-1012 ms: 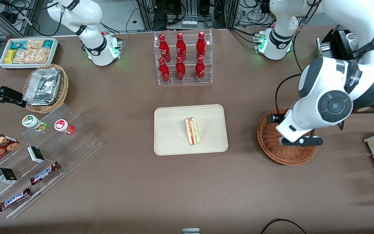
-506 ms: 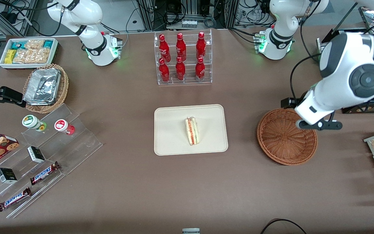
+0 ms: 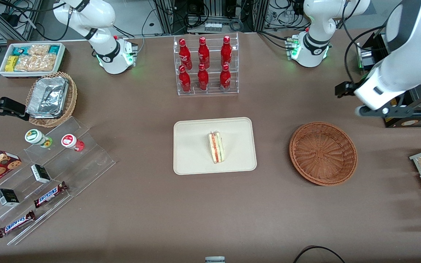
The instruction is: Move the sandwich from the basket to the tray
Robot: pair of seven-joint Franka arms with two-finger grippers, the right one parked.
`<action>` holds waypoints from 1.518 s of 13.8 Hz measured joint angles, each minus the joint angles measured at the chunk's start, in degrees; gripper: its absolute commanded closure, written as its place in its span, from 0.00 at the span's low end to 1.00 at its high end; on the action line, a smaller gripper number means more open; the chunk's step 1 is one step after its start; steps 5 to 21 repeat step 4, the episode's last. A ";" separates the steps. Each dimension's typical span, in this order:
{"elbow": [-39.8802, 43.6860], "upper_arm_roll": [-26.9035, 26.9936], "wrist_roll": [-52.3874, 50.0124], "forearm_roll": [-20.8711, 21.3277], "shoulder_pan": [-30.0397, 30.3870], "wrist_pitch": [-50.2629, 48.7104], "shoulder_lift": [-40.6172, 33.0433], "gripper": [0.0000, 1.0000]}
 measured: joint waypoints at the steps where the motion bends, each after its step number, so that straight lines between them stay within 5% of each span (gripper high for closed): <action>1: -0.14 0.79 0.20 -0.01 0.00 -0.37 -0.76 0.00; 21: -0.35 2.03 0.45 -0.06 0.00 -0.72 -1.87 0.00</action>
